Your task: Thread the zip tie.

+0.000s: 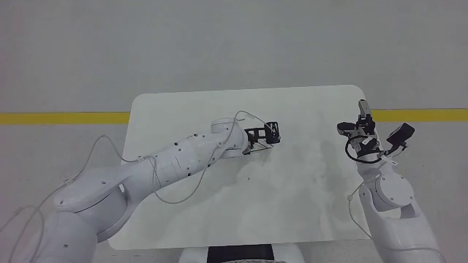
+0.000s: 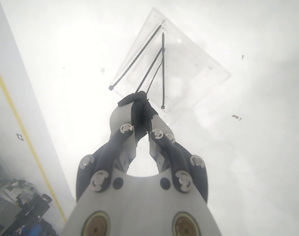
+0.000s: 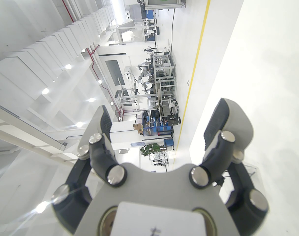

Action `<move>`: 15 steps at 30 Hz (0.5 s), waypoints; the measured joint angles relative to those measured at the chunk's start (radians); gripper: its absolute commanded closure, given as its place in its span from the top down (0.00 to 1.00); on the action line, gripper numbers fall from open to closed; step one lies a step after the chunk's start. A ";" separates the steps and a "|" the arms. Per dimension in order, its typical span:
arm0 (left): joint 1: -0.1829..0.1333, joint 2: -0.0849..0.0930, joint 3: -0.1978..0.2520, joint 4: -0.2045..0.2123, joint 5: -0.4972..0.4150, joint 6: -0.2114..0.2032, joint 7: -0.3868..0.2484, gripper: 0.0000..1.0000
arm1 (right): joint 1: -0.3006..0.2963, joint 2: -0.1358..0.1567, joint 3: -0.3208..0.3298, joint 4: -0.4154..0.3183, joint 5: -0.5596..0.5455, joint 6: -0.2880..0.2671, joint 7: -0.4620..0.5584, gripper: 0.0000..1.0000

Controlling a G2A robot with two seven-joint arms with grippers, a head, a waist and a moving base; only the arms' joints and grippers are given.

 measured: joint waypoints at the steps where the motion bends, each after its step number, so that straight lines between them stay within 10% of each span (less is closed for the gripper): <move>1: -0.001 0.001 0.000 -0.002 0.000 0.000 0.000 0.00 | 0.000 0.000 0.000 0.000 0.000 0.000 0.000 1.00; 15: 0.003 0.030 0.000 -0.091 0.005 0.000 -0.019 0.00 | 0.000 0.000 0.000 0.000 0.000 0.000 0.000 1.00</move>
